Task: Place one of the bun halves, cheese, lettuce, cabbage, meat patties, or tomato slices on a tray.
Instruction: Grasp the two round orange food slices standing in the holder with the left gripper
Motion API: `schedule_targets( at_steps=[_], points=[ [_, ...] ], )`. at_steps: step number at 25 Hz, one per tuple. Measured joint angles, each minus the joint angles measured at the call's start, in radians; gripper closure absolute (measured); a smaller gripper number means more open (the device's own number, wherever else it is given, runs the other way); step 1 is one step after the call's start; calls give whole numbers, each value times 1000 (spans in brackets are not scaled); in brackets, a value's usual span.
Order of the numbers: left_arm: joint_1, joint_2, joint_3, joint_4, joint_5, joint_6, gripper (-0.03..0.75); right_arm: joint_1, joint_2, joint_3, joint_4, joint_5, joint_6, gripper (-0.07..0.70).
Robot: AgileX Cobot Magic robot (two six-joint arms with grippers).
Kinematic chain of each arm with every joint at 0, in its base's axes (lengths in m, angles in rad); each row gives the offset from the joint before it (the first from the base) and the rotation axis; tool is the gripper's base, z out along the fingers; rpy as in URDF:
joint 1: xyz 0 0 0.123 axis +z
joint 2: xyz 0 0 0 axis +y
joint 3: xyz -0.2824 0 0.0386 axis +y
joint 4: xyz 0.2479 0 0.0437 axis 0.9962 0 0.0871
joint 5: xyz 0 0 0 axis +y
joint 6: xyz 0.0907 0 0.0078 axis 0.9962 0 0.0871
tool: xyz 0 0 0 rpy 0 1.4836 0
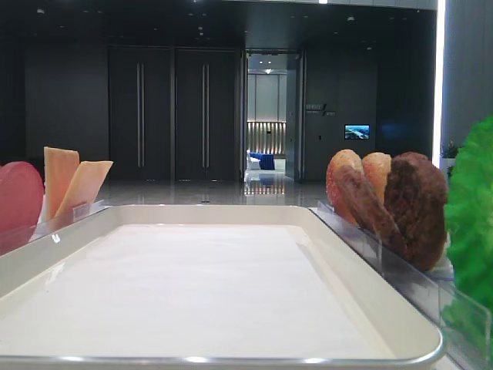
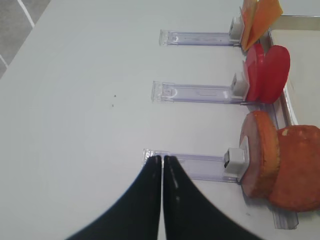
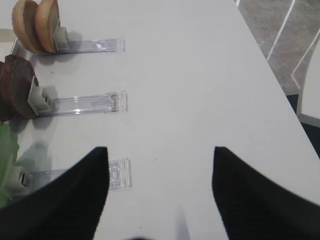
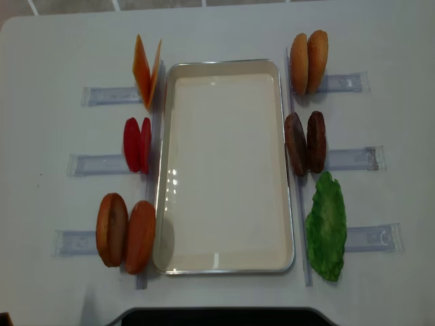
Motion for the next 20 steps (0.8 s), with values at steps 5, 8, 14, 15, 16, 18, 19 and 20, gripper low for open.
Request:
schedule_targets(
  at_steps=[5,8,14,15,16,18,19,20],
  points=[
    [0,0,0,0,0,0,715,0,0,0,0,0,0,202],
    [0,0,0,0,0,0,715,0,0,0,0,0,0,202],
    [0,0,0,0,0,0,715,0,0,0,0,0,0,202],
    [0,0,0,0,0,0,715,0,0,0,0,0,0,202],
    [0,0,0,0,0,0,715,0,0,0,0,0,0,202],
    [0,0,0,0,0,0,715,0,0,0,0,0,0,202],
    [0,0,0,0,0,0,715,0,0,0,0,0,0,202],
    [0,0,0,0,0,0,715,0,0,0,0,0,0,202]
  ],
)
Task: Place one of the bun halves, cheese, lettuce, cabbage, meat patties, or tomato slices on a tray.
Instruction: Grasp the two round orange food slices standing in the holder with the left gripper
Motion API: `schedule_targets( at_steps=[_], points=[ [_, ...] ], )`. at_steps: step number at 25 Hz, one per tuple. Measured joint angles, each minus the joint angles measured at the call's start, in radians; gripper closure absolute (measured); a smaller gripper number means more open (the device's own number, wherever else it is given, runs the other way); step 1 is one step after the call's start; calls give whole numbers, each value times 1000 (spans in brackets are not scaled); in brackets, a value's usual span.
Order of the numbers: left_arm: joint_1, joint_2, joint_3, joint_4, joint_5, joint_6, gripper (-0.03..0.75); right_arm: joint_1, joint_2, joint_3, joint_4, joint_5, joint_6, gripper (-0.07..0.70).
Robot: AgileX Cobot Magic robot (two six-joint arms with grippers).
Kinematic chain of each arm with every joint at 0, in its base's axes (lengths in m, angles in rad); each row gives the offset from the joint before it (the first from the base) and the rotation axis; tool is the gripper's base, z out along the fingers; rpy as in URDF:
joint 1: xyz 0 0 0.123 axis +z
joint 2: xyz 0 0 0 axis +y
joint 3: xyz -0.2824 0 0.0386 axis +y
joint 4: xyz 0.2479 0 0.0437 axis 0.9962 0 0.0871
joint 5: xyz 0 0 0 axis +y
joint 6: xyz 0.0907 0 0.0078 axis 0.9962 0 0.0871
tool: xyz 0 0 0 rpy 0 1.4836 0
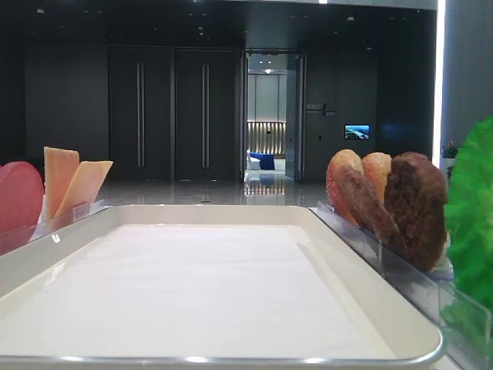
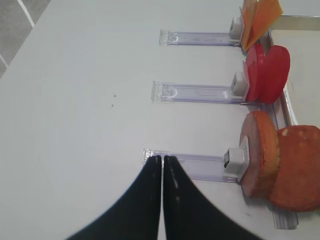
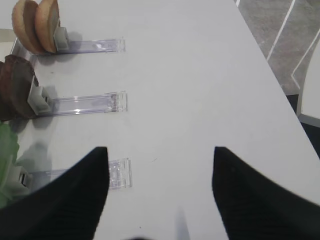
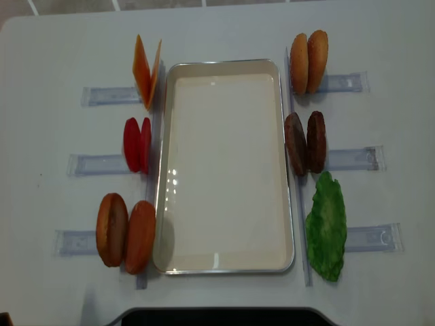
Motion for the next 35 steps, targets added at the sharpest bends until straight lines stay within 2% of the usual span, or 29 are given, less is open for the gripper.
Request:
schedule_targets(
  at_steps=[5,11,13,16,21,25,30,35],
  points=[
    [0,0,0,-2,0,-2,715,0,0,0,0,0,0,202],
    [0,0,0,-69,0,-10,712,0,0,0,0,0,0,202],
    [0,0,0,-71,1,-10,694,0,0,0,0,0,0,202],
    [0,22,-24,-77,28,-10,629,0,0,0,0,0,0,202],
    [0,214,-96,-102,86,-11,477,0,0,0,0,0,0,202],
    [0,403,-162,-116,107,-34,447,0,0,0,0,0,0,202],
    [0,607,-225,-166,108,-38,427,0,0,0,0,0,0,202],
    [0,719,-244,-238,98,-34,342,0,0,0,0,0,0,202]
  ],
)
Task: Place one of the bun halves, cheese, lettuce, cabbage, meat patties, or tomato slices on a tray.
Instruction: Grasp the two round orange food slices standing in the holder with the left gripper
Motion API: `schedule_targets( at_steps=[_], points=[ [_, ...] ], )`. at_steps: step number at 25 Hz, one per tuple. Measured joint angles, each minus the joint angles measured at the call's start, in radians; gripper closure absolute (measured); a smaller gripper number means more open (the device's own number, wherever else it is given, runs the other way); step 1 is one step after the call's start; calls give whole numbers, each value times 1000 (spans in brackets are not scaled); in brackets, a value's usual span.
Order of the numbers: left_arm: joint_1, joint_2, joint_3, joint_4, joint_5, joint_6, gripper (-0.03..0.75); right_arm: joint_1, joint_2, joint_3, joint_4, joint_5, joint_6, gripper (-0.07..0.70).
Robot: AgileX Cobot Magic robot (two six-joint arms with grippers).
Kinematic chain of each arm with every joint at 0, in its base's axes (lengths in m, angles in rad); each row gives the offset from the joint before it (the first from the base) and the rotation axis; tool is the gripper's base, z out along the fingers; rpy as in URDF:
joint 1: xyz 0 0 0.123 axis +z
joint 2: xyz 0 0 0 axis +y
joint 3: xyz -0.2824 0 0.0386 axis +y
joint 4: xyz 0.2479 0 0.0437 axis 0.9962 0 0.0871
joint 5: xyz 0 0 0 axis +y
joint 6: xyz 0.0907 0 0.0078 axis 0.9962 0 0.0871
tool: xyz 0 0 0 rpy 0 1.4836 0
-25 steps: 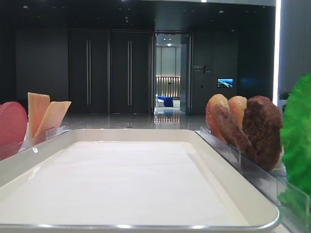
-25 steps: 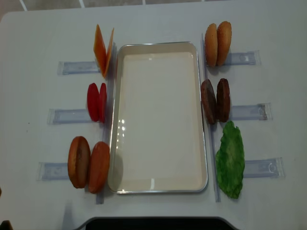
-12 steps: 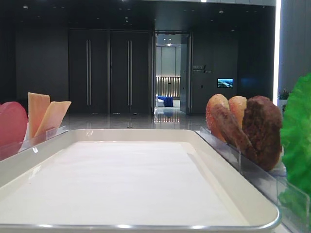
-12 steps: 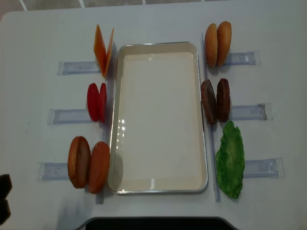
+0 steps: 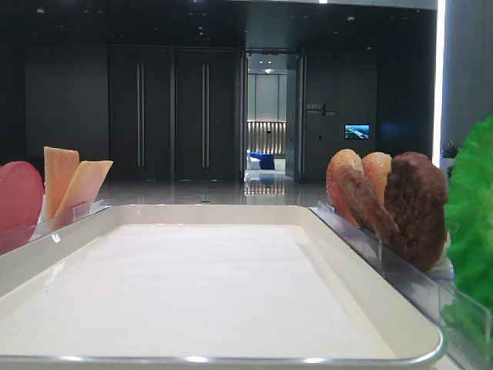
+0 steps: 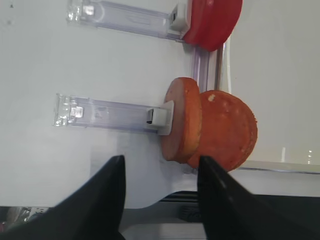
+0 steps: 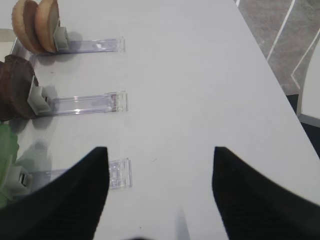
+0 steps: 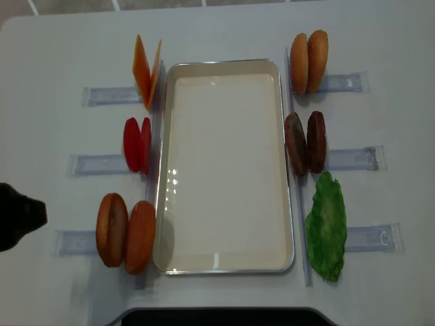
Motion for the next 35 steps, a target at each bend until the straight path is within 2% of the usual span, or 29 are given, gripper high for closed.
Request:
schedule_targets(
  at_steps=[7,12,18,21,31,35],
  points=[
    [-1,70,-1,-99,-19,-36,321,0,0,0,0,0,0,202],
    [-1,82,-35,-100,-6,-57,334,0,0,0,0,0,0,202],
    [-1,92,-101,6,27,-75,345,0,0,0,0,0,0,202],
    [-1,109,-102,59,29,-83,345,0,0,0,0,0,0,202],
    [-2,199,-102,111,31,-89,348,0,0,0,0,0,0,202],
    [-37,235,-102,176,31,-107,349,0,0,0,0,0,0,202]
  ],
)
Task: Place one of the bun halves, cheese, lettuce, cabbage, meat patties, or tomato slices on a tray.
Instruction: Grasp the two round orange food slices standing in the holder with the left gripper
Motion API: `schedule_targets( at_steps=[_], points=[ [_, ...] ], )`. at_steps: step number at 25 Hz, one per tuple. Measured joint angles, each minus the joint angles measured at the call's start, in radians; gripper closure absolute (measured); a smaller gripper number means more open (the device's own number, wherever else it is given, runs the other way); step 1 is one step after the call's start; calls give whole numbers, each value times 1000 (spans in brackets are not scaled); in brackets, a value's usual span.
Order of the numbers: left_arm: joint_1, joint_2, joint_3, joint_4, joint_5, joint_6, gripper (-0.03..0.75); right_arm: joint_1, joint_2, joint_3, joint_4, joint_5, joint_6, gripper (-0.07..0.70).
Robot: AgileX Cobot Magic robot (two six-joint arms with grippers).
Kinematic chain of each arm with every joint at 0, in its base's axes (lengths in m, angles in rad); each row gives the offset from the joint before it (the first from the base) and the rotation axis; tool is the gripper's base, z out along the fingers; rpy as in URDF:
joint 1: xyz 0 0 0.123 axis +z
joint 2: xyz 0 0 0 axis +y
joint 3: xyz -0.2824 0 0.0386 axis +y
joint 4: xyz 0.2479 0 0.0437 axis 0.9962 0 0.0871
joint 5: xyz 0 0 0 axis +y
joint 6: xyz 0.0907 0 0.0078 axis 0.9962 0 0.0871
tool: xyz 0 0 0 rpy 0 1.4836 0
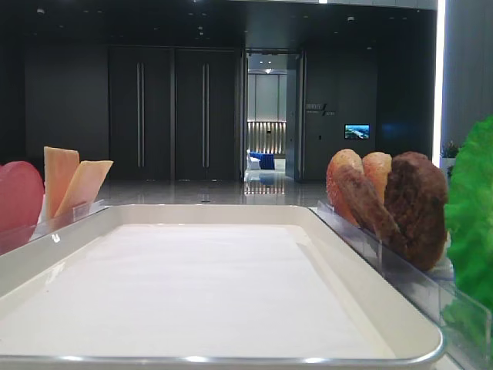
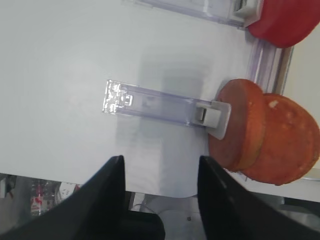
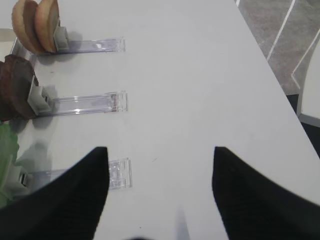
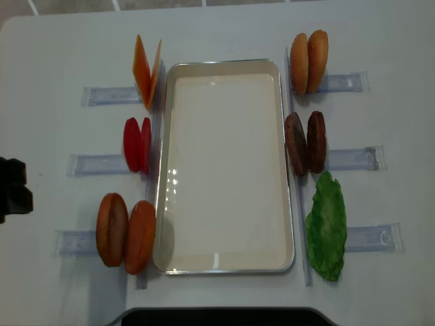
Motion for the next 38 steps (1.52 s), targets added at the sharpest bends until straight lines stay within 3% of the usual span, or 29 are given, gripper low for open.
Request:
schedule_targets(
  at_steps=[3,10,14,21,27,32,38],
  points=[
    [-110,41,0,51,-6,-85,349,0,0,0,0,0,0,202],
    [-521,139,-1,189,-71,-473,349,0,0,0,0,0,0,202],
    [-670,188,-32,198,-88,-622,349,0,0,0,0,0,0,202],
    [-864,325,-128,217,-125,-806,349,0,0,0,0,0,0,202],
    [-913,470,-152,223,-143,-877,332,0,0,0,0,0,0,202],
    [-913,490,-155,181,-196,-881,202,0,0,0,0,0,0,202],
    [-913,490,-133,195,-205,-906,229,0,0,0,0,0,0,202]
  ],
)
